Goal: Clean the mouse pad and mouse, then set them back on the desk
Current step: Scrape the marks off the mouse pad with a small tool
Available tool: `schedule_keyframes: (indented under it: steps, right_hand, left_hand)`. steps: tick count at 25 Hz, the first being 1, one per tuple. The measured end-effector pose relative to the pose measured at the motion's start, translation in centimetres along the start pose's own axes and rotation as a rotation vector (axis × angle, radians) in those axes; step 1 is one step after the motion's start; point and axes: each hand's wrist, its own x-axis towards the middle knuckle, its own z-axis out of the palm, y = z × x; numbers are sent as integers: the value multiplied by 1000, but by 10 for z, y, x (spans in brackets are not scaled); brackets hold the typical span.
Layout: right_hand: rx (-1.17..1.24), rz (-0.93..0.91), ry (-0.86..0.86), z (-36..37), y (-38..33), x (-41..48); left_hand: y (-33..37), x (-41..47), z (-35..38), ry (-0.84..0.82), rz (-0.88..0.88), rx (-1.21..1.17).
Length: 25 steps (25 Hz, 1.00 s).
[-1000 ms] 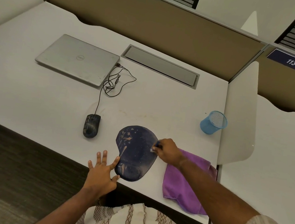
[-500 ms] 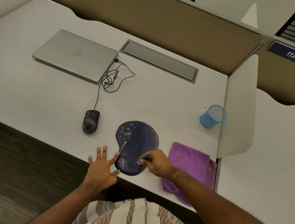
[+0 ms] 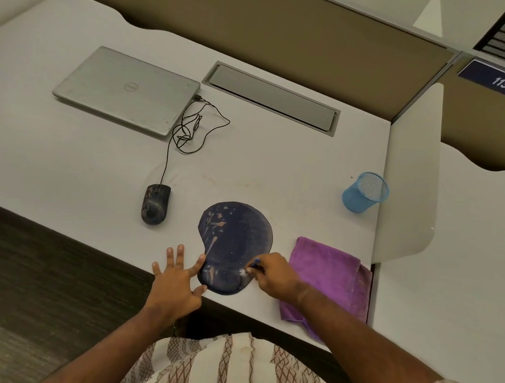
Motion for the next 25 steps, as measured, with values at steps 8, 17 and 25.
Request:
schedule_keyframes:
  steps: [8, 17, 25]
  right_hand:
    - [-105, -68, -8, -6, -2, 8]
    - [-166, 46, 171, -61, 35, 33]
    - [75, 48, 246, -54, 25, 25]
  left_hand:
    - [0, 0, 0, 7, -5, -9]
    - [1, 0, 0, -2, -7, -35]
    - [2, 0, -1, -9, -11, -31]
